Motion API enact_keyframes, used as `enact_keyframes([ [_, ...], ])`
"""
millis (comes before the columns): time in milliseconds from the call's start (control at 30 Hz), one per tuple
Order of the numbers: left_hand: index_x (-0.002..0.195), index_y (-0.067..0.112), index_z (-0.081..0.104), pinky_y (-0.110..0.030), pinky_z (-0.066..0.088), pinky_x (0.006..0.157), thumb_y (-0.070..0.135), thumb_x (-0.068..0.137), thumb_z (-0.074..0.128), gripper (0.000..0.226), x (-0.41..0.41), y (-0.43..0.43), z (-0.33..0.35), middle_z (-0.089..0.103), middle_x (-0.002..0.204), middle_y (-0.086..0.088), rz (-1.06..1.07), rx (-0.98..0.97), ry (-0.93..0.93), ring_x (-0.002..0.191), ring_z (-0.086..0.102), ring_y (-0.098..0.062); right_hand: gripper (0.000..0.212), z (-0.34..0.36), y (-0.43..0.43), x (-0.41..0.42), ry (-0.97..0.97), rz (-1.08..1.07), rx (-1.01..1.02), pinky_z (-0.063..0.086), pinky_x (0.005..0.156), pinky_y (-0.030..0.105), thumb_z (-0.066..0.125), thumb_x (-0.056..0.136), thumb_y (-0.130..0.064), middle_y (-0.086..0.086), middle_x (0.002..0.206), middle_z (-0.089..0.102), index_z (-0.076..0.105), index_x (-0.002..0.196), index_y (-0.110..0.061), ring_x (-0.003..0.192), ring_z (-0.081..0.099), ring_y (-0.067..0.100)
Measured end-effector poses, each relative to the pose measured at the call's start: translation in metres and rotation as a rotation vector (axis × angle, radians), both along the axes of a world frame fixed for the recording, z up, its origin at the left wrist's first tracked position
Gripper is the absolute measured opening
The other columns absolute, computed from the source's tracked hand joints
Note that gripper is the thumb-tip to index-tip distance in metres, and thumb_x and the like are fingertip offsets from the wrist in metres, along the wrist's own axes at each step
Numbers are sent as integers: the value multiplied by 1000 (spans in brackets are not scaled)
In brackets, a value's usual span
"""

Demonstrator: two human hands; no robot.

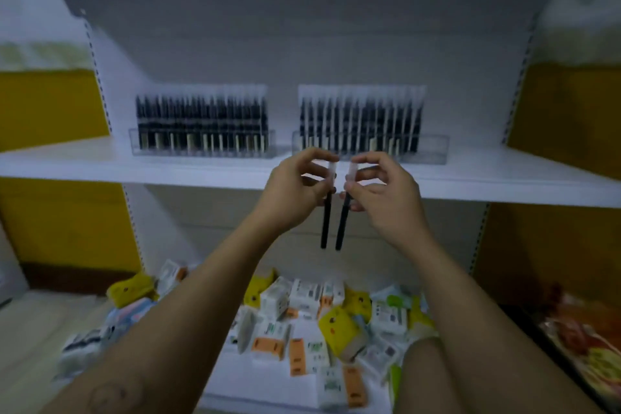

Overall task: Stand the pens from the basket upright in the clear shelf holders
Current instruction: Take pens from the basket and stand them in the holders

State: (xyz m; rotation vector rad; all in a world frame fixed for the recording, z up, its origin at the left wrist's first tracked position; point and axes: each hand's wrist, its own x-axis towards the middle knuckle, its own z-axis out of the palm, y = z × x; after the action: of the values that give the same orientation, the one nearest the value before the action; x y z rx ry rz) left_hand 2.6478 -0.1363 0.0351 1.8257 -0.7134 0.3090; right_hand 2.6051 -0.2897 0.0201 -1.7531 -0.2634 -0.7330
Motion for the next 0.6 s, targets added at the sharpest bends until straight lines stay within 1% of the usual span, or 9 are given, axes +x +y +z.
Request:
enact_keyframes([
  [100, 107, 27, 63, -40, 60, 73, 7, 89, 64, 27, -4, -22, 29, 64, 101, 0, -14, 33, -76, 84, 70, -15, 29, 26, -19, -7, -42, -45, -5, 61, 67, 33, 68, 87, -8, -2, 96, 64, 58, 104, -29, 77, 72, 18],
  [233, 104, 33, 61, -41, 60, 74, 9, 89, 65, 28, -3, -50, 55, 66, 98, 1, -23, 61, -151, 83, 69, -16, 32, 50, -43, -7, -67, -73, -11, 61, 69, 33, 68, 88, -8, -1, 99, 65, 60, 111, -29, 83, 70, 15],
  [333, 105, 34, 61, -40, 60, 73, 9, 90, 63, 29, 4, -67, 68, 65, 101, 1, -43, 74, -189, 85, 69, -15, 33, 64, -63, -2, -91, -119, -4, 61, 70, 31, 69, 87, -8, -4, 96, 65, 63, 112, -27, 84, 69, 13],
  [400, 106, 34, 60, -35, 60, 71, 9, 90, 63, 29, 10, -78, 76, 65, 103, 2, -49, 79, -216, 84, 68, -13, 32, 71, -76, 3, -111, -140, 3, 61, 69, 30, 68, 87, -7, -4, 95, 65, 64, 112, -27, 80, 69, 11],
  [500, 110, 31, 59, -26, 60, 68, 13, 90, 63, 27, 19, -97, 88, 64, 104, 6, -64, 58, -242, 83, 67, -8, 32, 78, -97, 11, -131, -171, 29, 61, 67, 32, 68, 87, -7, 1, 97, 67, 64, 111, -27, 79, 70, 14],
  [600, 111, 31, 58, -14, 54, 60, 17, 90, 64, 26, 31, -117, 100, 62, 104, 10, -70, 35, -240, 86, 64, -4, 31, 86, -121, 23, -156, -215, 62, 61, 65, 32, 68, 87, -7, 4, 97, 66, 63, 108, -28, 80, 71, 18],
])
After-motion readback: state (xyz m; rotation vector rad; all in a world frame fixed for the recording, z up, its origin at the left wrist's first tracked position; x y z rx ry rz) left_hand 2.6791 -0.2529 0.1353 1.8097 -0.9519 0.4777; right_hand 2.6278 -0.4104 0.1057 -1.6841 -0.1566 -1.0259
